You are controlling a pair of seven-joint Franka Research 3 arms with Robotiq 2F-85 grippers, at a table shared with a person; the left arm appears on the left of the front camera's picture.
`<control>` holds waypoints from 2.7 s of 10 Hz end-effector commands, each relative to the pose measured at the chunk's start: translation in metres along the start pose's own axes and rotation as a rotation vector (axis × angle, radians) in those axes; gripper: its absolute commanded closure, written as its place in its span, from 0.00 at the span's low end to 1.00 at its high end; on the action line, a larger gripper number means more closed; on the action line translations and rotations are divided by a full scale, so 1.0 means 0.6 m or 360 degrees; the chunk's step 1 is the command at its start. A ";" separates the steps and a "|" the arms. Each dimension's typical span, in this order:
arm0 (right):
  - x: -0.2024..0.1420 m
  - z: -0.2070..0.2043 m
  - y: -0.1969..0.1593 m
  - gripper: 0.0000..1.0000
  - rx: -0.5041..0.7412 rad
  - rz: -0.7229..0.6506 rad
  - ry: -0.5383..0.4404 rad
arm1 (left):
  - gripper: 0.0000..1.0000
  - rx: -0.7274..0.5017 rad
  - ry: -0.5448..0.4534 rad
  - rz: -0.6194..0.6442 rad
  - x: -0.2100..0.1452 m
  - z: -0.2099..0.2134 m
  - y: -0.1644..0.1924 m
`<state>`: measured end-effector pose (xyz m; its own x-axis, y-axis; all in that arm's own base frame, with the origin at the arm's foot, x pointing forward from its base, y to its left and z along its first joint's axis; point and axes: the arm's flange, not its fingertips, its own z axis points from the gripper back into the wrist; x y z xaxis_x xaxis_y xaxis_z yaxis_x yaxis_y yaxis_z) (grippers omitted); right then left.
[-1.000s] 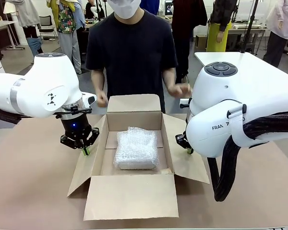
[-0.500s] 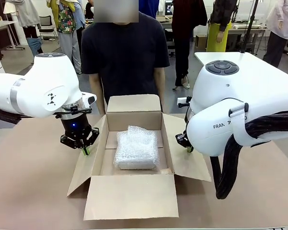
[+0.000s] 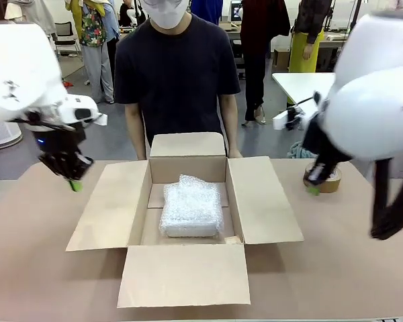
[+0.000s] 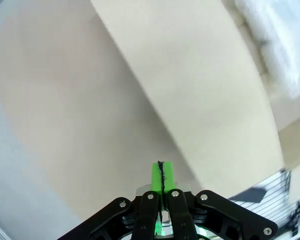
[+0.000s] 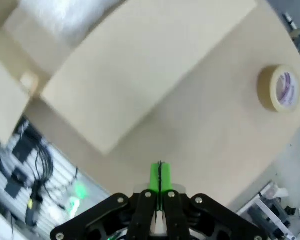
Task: Wrap the clocks to prevent damage.
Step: Once the human has placed the objects inside and stepped back, release both hands from the side flaps of the Package Box, then push the right (or left) flap of the Package Box to close it.
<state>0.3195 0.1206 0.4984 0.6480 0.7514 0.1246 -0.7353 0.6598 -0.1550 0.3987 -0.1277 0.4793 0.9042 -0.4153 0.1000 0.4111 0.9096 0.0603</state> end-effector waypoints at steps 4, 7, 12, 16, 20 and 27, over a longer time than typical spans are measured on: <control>-0.047 0.047 -0.027 0.99 0.0018 0.0128 0.0002 | 1.00 0.0008 -0.0092 -0.0196 -0.043 0.041 0.050; -0.054 0.057 -0.033 0.99 0.0019 0.0116 -0.0023 | 1.00 0.0007 -0.0120 -0.0217 -0.059 0.048 0.063; -0.073 0.067 -0.059 0.99 0.0306 0.0949 0.0107 | 1.00 0.0198 0.0002 -0.1454 -0.074 0.065 0.103; -0.062 0.052 -0.078 0.99 0.0296 0.0890 0.0132 | 1.00 0.0215 -0.0025 -0.1635 -0.078 0.064 0.101; -0.067 0.047 -0.064 0.99 0.0339 0.0933 0.0114 | 1.00 0.0091 -0.0130 -0.1366 -0.074 0.043 0.090; -0.067 0.047 -0.064 0.99 0.0339 0.0933 0.0114 | 1.00 0.0094 -0.0082 -0.1450 -0.073 0.054 0.092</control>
<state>0.3184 0.0658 0.5282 0.1456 0.9893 -0.0020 -0.9893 0.1456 0.0080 0.3777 -0.0602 0.5081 0.2419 -0.9695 0.0384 0.9512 0.2448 0.1879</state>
